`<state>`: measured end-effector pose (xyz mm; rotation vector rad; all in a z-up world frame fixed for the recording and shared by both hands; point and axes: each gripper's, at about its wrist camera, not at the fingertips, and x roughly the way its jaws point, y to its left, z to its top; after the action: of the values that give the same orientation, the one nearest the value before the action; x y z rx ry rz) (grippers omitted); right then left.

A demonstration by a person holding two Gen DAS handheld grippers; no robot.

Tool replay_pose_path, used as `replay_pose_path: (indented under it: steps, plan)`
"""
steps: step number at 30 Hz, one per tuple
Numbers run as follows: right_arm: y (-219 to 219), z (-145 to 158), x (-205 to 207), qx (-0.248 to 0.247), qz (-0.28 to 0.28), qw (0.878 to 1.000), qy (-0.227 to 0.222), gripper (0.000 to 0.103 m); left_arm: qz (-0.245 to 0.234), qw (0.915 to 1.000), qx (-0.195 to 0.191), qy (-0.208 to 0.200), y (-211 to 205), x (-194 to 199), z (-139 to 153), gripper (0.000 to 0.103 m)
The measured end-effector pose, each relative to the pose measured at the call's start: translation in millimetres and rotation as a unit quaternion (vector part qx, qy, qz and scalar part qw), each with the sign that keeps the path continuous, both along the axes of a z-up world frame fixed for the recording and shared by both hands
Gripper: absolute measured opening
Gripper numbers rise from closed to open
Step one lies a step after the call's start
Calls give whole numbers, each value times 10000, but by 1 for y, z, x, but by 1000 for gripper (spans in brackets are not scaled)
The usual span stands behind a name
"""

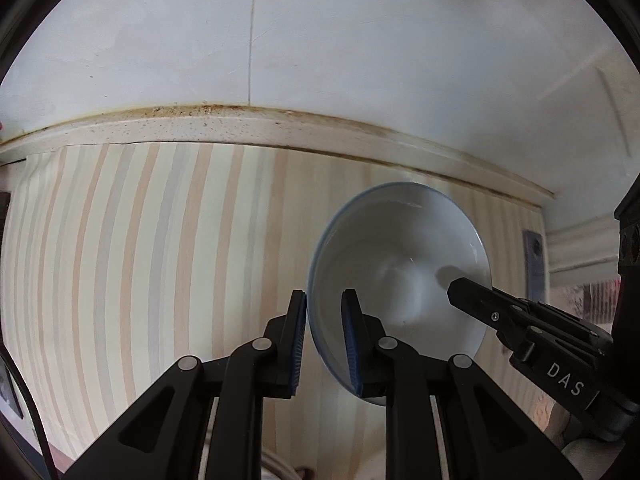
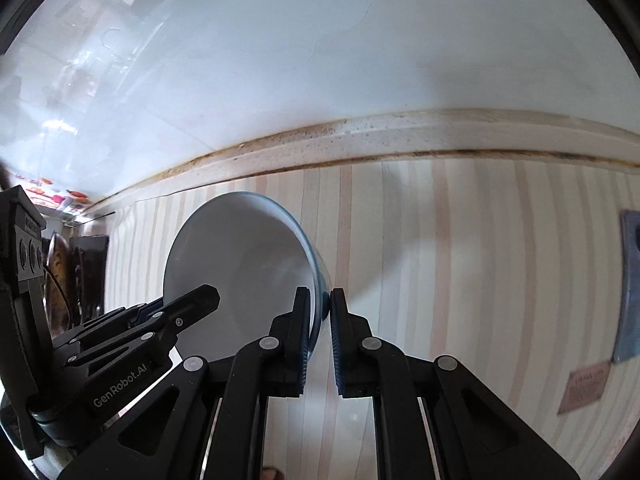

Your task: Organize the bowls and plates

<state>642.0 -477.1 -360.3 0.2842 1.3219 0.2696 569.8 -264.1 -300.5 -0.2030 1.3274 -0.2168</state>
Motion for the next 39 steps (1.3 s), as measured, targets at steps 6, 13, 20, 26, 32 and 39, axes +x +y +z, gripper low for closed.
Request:
replay_pose_path:
  steps: [6,13,20,26,32,39]
  plan:
    - [-10,33,-50,2,-74,9999,-122,11,-243,9996,-24,-106,-8,-42,28,16]
    - [-29,62,-120,44,-230,9995,-190,11,-595,9981,-55,-131,-21,-98,45,16]
    - [-43,72,-188,44,-385,9991,-140,11,-828,9965,-56,-49,-35,-140,42,16]
    - [-56,59,-229,22,-513,9987,11,11,-1045,9944,-10,154,-48,-168,28,16]
    - [-67,33,-246,33,-599,9978,272,11,-1166,9924,101,370,-59,-176,9,16]
    - [-75,5,-253,114,-650,9965,515,11,-1245,9906,274,504,-67,-179,-7,16]
